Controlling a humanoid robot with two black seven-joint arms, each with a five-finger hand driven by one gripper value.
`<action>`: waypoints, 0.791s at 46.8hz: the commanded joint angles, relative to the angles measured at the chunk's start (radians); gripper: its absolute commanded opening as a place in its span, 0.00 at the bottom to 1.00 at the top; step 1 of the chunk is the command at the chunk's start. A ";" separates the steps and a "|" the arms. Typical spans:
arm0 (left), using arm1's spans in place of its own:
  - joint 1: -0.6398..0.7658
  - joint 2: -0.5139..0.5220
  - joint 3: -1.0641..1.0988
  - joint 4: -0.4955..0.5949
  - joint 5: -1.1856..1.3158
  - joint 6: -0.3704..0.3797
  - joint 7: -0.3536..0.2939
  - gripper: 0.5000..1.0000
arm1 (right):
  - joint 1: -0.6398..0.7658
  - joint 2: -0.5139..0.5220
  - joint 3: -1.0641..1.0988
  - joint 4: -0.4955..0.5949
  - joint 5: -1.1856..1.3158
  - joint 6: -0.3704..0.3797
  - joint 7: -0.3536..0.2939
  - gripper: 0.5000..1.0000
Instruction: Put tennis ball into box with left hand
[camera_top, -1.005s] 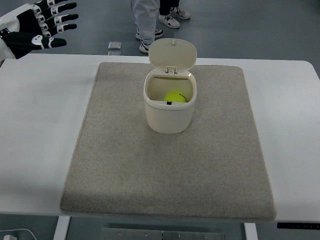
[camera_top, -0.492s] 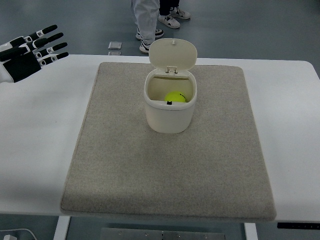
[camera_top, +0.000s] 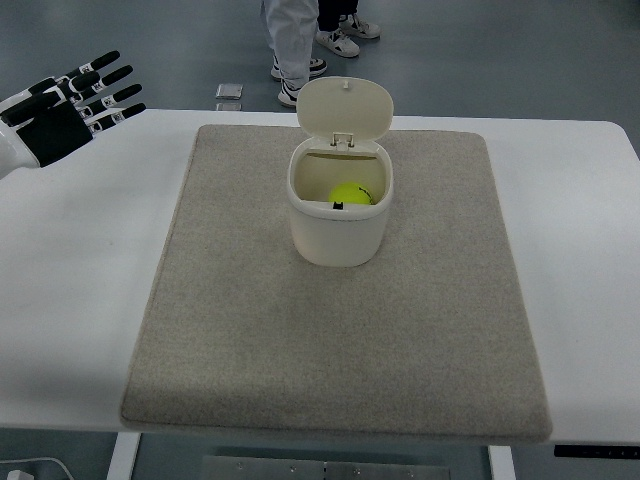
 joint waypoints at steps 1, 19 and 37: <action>0.001 0.000 0.000 -0.001 0.000 0.000 0.000 0.99 | 0.000 0.000 0.001 0.000 0.000 0.003 0.000 0.88; 0.005 0.000 -0.001 -0.010 0.000 -0.002 -0.002 0.99 | 0.000 0.000 0.011 0.002 0.008 0.002 0.000 0.88; 0.006 0.003 -0.001 -0.030 0.000 0.000 -0.002 0.99 | 0.000 0.000 0.017 0.000 0.015 -0.003 0.012 0.88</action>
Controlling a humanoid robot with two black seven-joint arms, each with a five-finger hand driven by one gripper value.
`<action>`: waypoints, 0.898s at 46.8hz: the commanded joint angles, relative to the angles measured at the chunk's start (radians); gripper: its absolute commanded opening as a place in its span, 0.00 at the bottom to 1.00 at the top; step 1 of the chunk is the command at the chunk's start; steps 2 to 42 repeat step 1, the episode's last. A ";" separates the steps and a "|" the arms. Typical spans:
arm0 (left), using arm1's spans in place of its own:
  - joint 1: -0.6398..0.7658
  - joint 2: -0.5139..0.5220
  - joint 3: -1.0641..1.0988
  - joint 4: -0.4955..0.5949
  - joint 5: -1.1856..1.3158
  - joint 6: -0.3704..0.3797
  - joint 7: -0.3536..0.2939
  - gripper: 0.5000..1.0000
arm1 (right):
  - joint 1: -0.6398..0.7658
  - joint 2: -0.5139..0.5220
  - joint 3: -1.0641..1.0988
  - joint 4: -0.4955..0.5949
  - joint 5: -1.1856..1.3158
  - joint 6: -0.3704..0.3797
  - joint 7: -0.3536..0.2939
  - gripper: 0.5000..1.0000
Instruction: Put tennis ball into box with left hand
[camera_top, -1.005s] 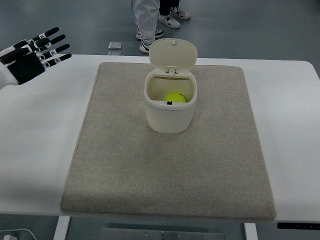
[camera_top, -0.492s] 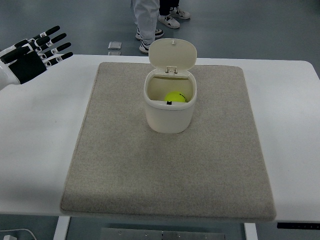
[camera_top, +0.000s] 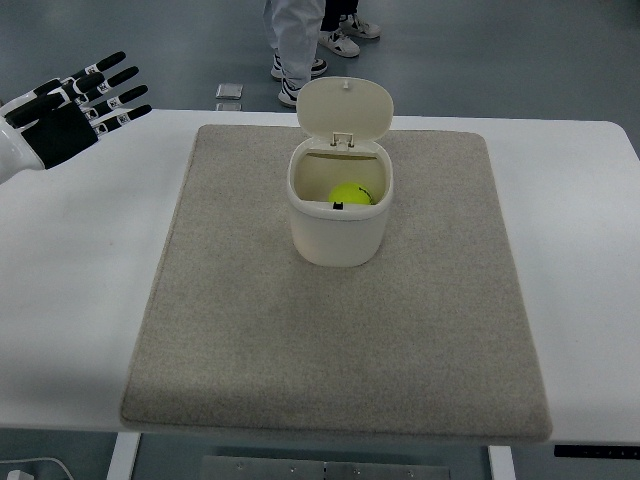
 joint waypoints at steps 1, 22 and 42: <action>0.000 0.001 0.000 -0.003 0.000 0.000 0.000 0.99 | 0.000 0.000 0.000 0.000 0.002 0.000 0.006 0.88; 0.000 0.001 0.000 -0.003 0.000 0.000 0.000 0.99 | 0.000 0.000 0.000 0.000 0.002 0.000 0.006 0.88; 0.000 0.001 0.000 -0.003 0.000 0.000 0.000 0.99 | 0.000 0.000 0.000 0.000 0.002 0.000 0.006 0.88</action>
